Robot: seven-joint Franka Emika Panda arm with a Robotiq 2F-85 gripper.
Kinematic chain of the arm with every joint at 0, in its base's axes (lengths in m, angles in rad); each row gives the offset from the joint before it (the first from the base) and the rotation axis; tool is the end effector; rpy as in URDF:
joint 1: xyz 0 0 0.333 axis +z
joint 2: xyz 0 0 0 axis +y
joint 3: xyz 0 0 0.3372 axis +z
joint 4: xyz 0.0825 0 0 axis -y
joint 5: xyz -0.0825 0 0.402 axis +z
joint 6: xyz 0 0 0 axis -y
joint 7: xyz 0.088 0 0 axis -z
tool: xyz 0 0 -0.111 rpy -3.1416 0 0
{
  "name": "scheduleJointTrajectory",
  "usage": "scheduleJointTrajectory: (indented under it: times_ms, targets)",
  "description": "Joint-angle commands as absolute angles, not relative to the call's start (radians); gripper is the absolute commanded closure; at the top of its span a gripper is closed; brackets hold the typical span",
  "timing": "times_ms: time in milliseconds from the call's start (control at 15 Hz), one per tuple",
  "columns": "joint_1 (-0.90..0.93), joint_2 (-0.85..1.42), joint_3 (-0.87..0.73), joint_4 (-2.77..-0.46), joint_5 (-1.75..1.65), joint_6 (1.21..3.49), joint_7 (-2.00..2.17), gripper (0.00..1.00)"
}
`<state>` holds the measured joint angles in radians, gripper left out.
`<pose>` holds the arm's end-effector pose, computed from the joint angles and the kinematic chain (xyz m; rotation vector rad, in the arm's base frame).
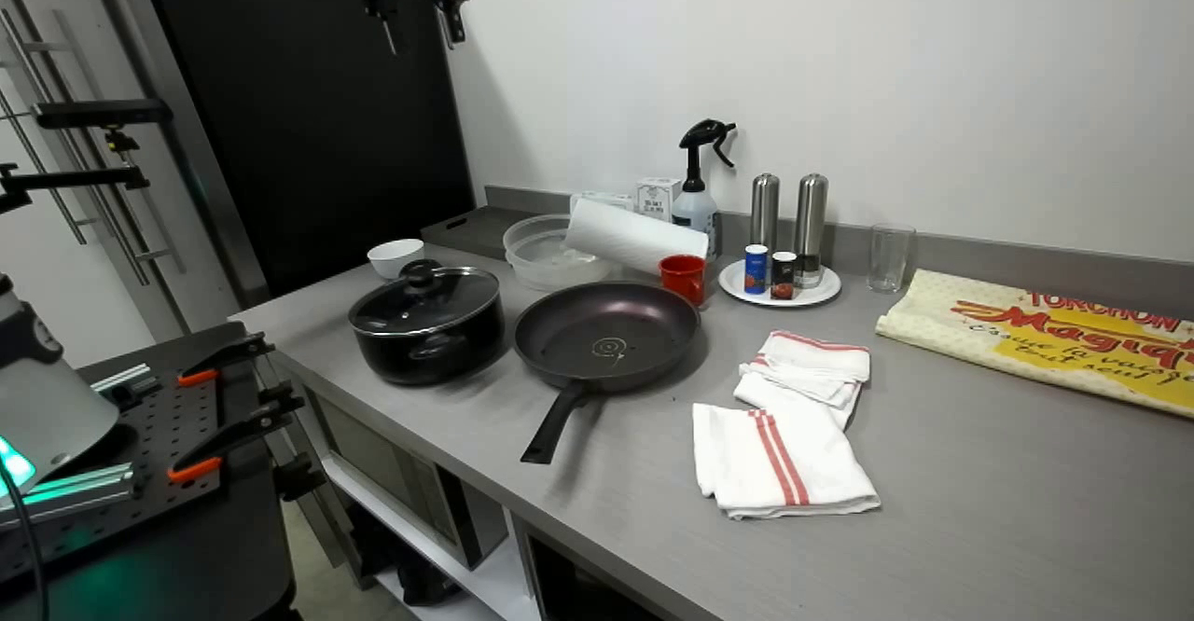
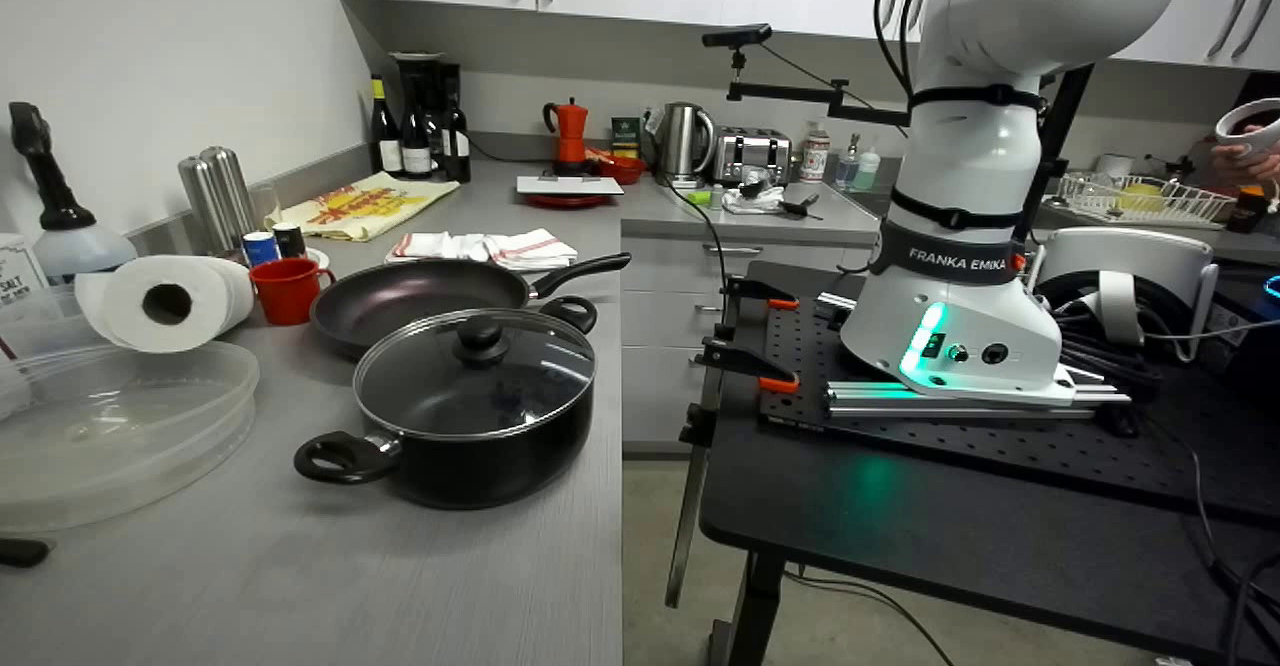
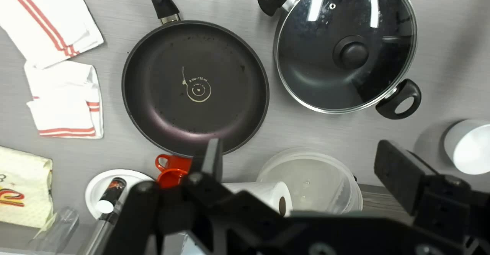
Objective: Remove the lid on the pot
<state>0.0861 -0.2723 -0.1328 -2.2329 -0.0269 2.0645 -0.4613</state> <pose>0.4907 -0.0281 0.5010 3.0515 0.6650 0.1585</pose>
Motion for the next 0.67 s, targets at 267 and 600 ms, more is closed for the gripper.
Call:
scheduleJointTrajectory:
  times_ms: [267, 600]
  targets:
    - [0.085, -0.053, -0.056, -2.145, -0.011, 2.109, -0.638, 0.0]
    - [0.082, 0.036, 0.0, -2.153, -0.026, 2.118, -0.769, 0.0]
